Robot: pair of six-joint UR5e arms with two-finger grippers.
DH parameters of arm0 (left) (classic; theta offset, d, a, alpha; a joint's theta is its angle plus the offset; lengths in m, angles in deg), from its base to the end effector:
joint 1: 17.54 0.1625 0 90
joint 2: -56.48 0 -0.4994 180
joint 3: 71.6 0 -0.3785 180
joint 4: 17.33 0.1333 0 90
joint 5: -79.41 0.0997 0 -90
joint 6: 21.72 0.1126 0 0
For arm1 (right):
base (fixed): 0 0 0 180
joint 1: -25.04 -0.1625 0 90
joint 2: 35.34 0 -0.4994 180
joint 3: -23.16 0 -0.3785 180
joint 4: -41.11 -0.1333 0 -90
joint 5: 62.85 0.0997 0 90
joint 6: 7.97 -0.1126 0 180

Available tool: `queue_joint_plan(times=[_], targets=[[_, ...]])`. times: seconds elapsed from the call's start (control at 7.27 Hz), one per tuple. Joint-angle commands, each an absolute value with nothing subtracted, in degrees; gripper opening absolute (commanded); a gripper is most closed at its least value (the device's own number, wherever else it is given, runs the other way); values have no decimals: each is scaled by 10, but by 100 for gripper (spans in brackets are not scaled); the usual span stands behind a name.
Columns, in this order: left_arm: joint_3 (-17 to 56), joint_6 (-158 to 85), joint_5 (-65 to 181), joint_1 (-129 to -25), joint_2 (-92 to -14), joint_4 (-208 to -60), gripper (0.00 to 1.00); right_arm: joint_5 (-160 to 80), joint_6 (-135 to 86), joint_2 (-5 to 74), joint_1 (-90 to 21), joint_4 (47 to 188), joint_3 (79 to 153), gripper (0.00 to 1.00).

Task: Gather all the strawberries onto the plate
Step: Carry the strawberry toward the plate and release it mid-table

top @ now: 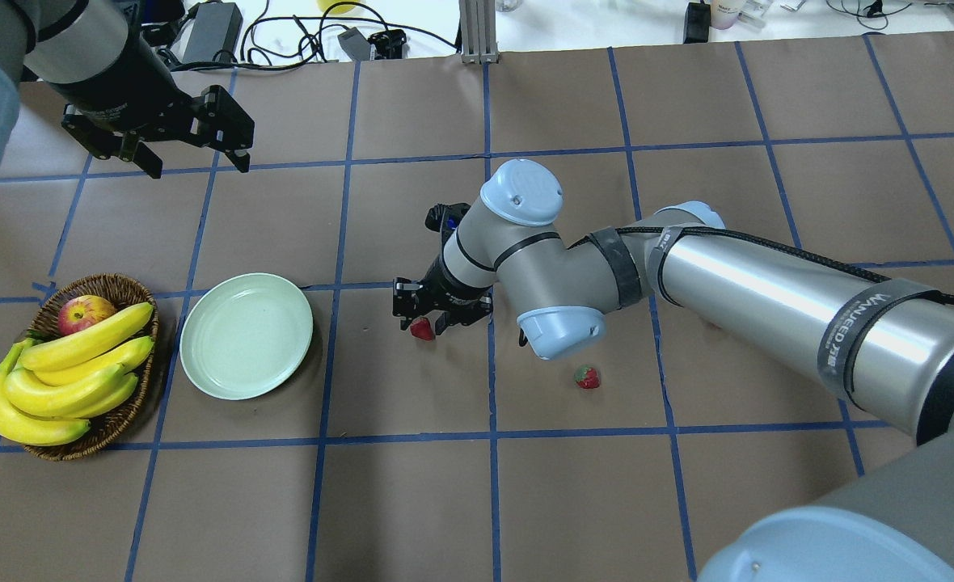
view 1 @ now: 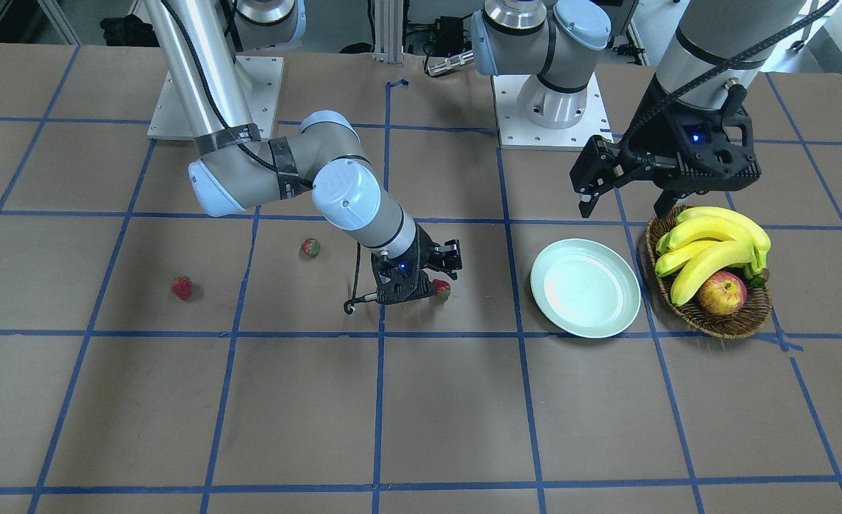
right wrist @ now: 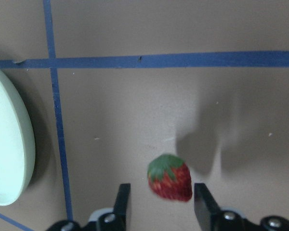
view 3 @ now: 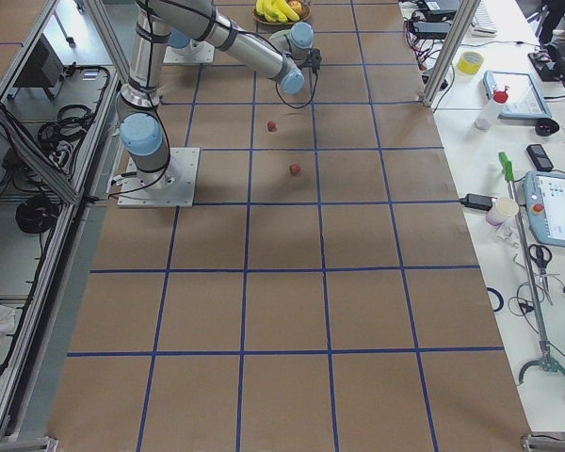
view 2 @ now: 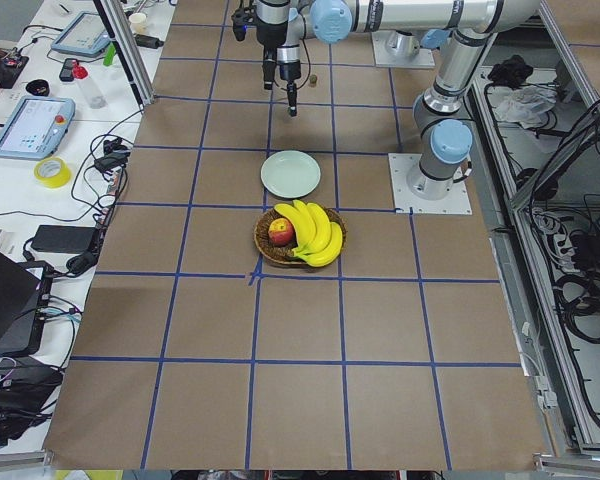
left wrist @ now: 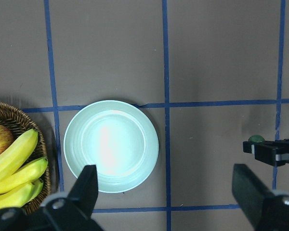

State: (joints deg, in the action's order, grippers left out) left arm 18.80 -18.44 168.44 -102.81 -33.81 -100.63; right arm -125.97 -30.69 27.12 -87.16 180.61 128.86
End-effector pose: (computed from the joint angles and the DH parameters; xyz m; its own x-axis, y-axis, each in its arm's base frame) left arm -0.0942 -0.5014 0.5558 -0.9997 -0.0238 0.0108 -0.0249 0.9941 -0.1055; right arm 0.4036 -0.5014 0.2571 -0.8896 0.0025 -0.4567 -0.0347 0.9967 0.0730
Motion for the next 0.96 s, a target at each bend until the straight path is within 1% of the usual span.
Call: queue_joint_plan(times=[0.0,0.28,0.55,0.69,0.83], targets=[[195,-186,1684,-1029,-340,-1007,100,-1289,-304,288,-871,1801,1289,100],[219,-182,1691,-1029,-340,-1002,100,-1347,-272,325,-858,1770,1288,100],[233,-179,1689,-1028,-354,-971,100,-1426,-197,366,-811,1681,1296,100],[237,-184,1684,-1027,-365,-956,100,-1446,-166,388,-787,1652,1315,100],[239,-183,1684,-1027,-383,-943,100,-1475,-143,401,-782,1659,1347,100]])
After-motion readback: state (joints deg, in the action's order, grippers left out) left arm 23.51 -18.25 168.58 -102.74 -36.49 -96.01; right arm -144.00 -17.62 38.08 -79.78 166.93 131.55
